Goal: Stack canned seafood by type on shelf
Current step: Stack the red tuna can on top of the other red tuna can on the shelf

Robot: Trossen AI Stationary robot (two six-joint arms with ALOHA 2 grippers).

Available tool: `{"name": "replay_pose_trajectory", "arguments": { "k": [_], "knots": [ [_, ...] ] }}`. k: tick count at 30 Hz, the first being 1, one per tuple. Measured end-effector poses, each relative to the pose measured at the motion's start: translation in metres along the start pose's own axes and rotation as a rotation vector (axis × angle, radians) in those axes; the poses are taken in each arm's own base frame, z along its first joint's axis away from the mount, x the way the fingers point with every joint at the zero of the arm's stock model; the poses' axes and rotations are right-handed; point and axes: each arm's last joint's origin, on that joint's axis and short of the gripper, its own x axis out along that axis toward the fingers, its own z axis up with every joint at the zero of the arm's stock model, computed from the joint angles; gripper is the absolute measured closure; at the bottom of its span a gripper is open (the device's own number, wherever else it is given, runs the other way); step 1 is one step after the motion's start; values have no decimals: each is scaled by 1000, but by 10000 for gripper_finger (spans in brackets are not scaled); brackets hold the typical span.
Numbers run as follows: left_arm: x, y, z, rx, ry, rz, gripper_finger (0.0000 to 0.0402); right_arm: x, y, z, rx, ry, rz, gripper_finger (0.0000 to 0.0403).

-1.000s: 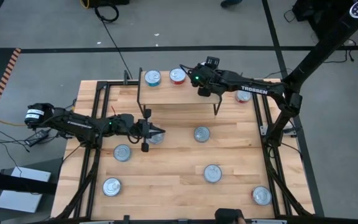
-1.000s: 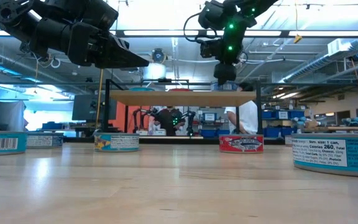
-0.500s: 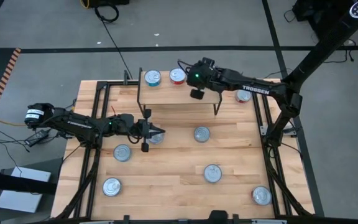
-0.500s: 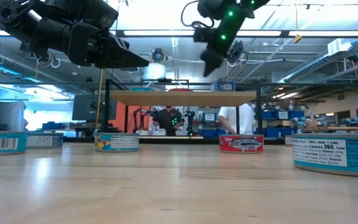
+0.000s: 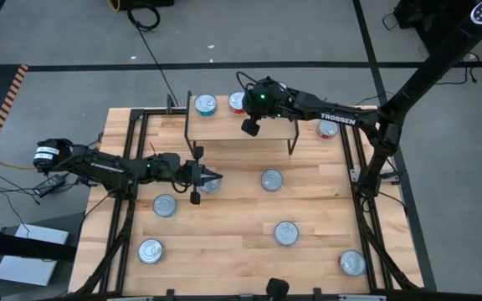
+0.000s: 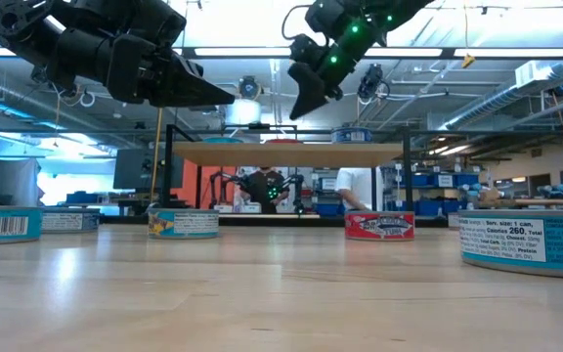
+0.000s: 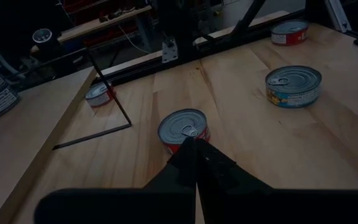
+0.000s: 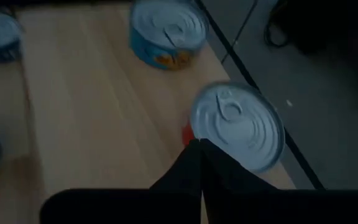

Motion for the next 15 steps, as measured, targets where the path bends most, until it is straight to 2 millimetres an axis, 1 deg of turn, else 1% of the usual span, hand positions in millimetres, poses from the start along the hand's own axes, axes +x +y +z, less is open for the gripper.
{"name": "replay_pose_trajectory", "arguments": {
  "k": [4,9,10,12,13,15],
  "knots": [
    [0,0,0,0,0,0,396,4,-6,0,23,-9,-12,396],
    [0,0,0,0,0,0,396,19,-14,-9,43,31,-26,396],
    [0,0,0,0,-1,0,396,21,-14,-8,46,19,-30,396],
    [0,0,0,0,2,-1,396,21,-14,-9,36,33,-31,396],
    [0,0,0,0,2,0,396,18,-12,-9,18,50,-26,396],
    [0,0,-1,1,7,-2,396,4,-8,-6,-13,91,-25,396]
  ]
}}
